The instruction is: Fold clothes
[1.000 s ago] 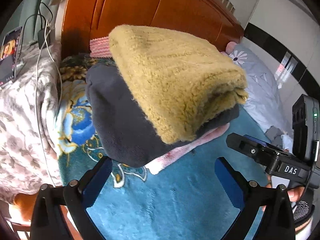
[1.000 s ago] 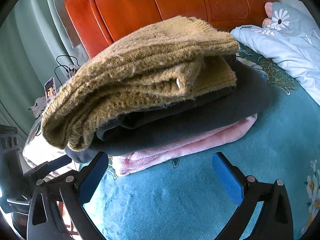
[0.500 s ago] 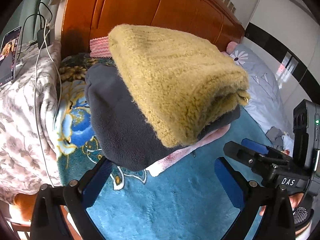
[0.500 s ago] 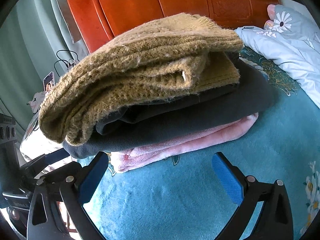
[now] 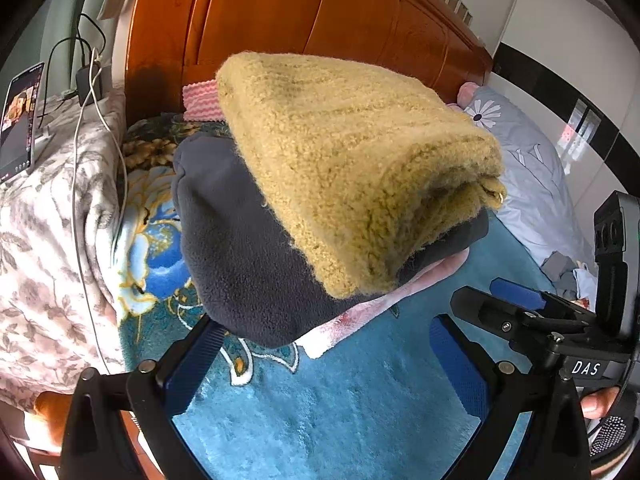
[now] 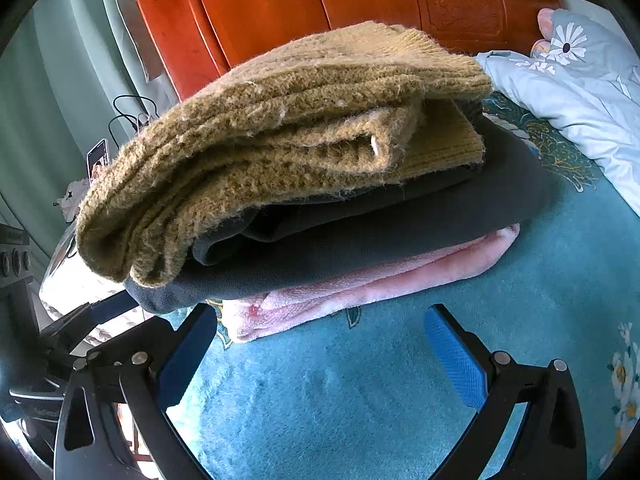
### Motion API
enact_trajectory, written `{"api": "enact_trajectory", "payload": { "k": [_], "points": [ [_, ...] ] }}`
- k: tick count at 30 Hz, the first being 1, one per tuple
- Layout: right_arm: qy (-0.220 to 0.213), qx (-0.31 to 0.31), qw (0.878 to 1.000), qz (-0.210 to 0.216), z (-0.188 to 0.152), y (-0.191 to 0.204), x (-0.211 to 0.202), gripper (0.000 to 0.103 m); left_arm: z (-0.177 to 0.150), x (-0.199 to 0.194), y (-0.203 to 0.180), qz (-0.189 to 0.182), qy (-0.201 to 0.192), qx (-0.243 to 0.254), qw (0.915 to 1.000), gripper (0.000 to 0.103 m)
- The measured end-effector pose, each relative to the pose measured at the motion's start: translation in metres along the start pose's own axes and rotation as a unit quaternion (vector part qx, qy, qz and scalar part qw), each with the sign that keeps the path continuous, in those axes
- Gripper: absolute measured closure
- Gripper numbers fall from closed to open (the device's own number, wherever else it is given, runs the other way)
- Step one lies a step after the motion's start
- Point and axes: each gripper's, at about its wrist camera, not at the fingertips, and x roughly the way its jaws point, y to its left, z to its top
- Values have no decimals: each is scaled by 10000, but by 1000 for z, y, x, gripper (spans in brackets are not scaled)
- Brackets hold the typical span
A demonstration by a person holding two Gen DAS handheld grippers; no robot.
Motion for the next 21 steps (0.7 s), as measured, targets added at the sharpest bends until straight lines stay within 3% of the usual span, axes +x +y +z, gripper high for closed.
{"api": "enact_trajectory", "payload": {
  "k": [21],
  "points": [
    [93,12,10000,-3,1,3,6,0,-4,3,-3,26,-38,251,9997,0]
  ]
}}
